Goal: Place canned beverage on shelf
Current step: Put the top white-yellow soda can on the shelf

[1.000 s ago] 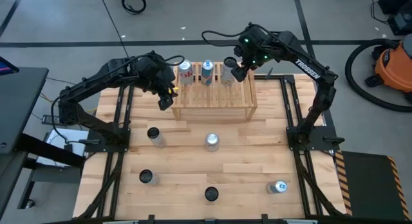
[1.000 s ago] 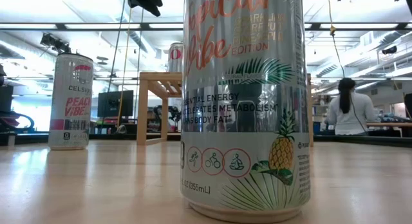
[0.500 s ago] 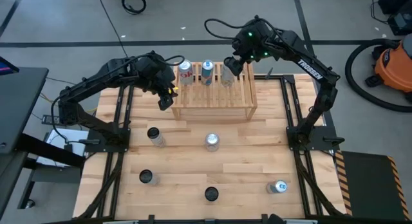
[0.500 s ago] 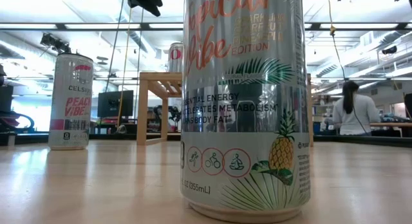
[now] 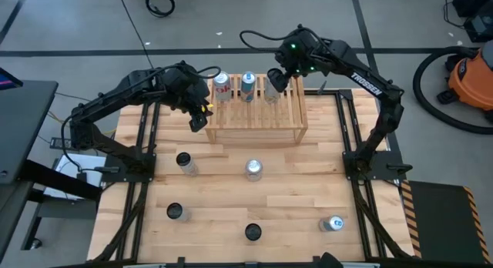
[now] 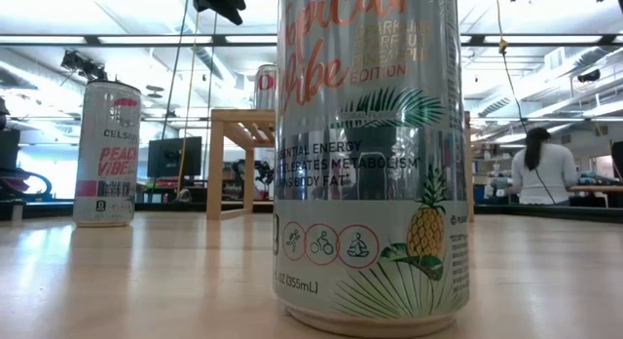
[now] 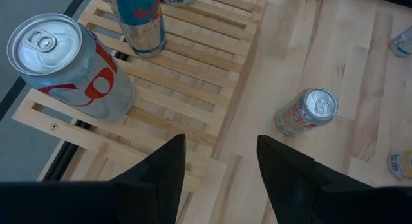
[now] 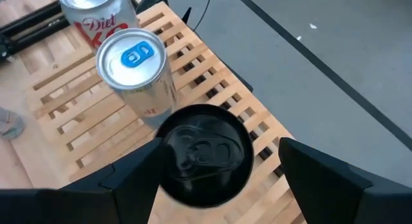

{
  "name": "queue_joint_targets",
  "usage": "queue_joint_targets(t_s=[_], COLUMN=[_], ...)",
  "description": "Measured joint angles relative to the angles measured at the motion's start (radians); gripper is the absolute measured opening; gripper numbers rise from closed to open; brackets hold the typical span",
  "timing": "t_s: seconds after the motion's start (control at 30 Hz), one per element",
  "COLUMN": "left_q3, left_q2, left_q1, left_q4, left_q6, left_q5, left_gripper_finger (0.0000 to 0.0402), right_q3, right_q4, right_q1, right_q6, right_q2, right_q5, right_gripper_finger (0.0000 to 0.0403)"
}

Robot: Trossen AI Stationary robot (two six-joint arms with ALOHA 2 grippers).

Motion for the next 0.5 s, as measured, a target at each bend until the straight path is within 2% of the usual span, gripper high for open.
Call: queue_joint_targets(t_s=[0.4, 0.5], left_q3=[0.0, 0.0], left_q2=[0.0, 0.0], left_q1=[0.0, 0.0], left_q4=[0.0, 0.0], left_q6=[0.0, 0.0], left_q5=[0.0, 0.0], left_gripper_finger=[0.0192, 0.0192], right_q3=[-0.01, -0.01], right_q4=[0.051, 0.053], right_q1=[-0.004, -0.005], right_q6=[0.023, 0.035], right_q2=[0.0, 0.0], right_q5=[-0.001, -0.028], right_gripper_finger=[0.0316, 0.0316])
